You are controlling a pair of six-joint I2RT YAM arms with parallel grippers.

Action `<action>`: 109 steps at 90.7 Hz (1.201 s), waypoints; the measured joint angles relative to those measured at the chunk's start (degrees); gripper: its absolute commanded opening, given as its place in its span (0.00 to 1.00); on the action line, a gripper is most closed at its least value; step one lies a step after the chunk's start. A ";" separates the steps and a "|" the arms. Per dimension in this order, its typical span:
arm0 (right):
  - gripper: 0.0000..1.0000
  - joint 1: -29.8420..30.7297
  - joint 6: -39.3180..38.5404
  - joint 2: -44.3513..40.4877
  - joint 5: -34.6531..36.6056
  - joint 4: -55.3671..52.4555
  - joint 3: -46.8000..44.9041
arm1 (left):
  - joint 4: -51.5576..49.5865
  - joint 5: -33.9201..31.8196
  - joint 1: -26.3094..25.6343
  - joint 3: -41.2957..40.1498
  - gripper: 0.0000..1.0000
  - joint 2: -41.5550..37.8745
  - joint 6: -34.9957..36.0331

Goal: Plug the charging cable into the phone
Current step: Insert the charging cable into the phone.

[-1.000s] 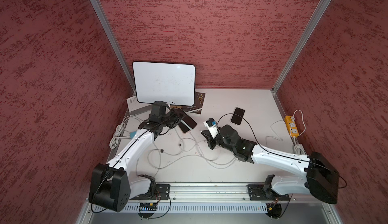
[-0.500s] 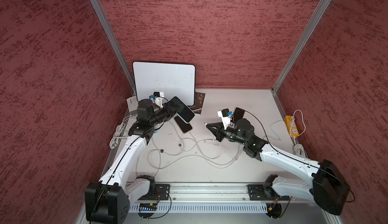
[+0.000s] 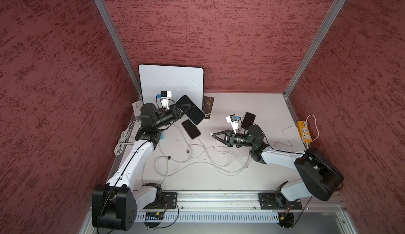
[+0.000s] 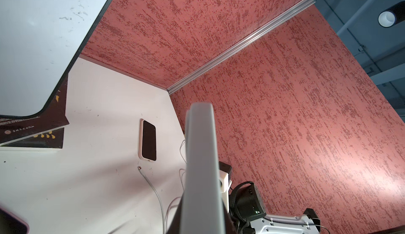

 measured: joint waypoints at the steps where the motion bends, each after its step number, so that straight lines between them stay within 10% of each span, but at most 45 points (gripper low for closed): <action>1: 0.00 0.00 0.37 0.22 -0.09 0.61 0.00 | 0.48 0.11 0.00 -0.13 0.00 0.11 -0.11; 109: 0.00 0.55 12.57 6.58 -1.90 18.75 3.04 | 21.55 8.76 -4.74 -1.03 0.00 11.47 -12.76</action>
